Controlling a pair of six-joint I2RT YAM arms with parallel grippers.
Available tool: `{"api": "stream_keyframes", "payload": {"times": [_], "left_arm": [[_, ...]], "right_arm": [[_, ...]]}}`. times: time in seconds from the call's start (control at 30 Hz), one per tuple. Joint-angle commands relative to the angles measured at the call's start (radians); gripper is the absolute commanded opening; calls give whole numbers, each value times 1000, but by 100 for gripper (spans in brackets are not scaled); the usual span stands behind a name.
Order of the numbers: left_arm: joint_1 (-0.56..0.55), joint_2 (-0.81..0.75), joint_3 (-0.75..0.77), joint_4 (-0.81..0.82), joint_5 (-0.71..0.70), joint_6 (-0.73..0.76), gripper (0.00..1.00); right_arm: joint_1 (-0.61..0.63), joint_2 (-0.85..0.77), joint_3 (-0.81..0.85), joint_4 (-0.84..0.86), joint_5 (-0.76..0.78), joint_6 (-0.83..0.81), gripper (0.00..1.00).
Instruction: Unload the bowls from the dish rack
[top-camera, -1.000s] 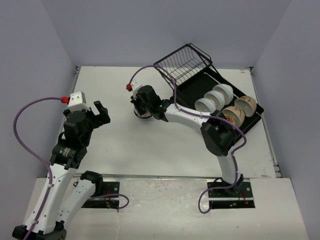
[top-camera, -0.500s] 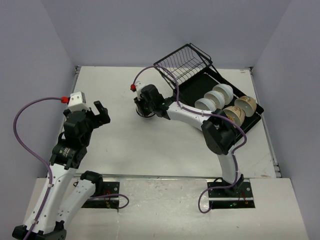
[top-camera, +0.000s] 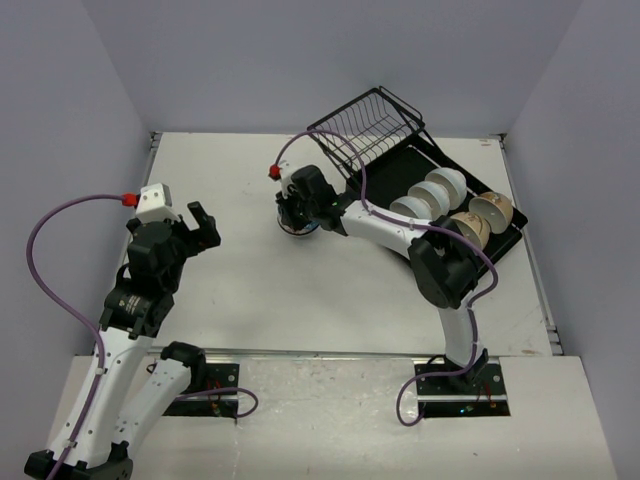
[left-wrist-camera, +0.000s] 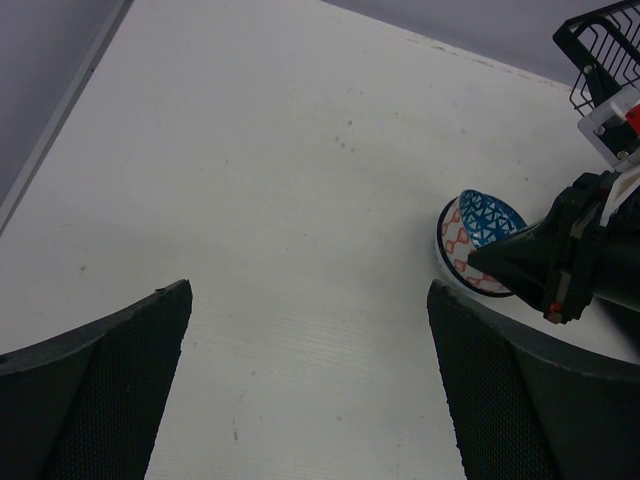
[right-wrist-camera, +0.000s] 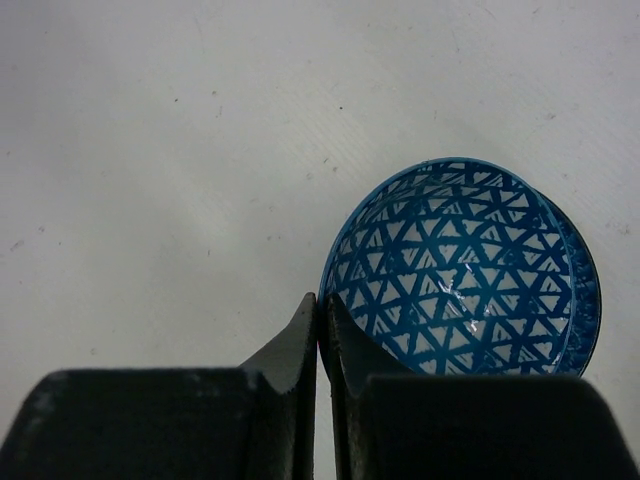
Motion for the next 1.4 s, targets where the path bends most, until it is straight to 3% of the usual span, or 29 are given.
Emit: {"api": "stream_keyframes", "payload": {"times": [0.0,0.53,0.8,1.07,1.17,1.23,1.37], "left_arm": [[11,-3,-3,35,3,23,100],[10,-6,-3,35,1,24,100],[11,-6,-1,35,3,24,100],[11,-1,-3,37,6,24,100],[11,-3,-3,37,6,24,100],[11,-3,-3,37,6,24,100],[11,-3,-3,35,6,24,100]], "right_arm": [[-1,-46,20,-17,2,-18,0],[13,49,93,-127,109,-72,0],[14,89,174,-245,80,-55,13],[14,106,205,-287,75,-31,13],[14,103,206,-290,72,-29,23],[16,92,205,-288,62,-25,37],[14,48,195,-279,45,-15,52]]}}
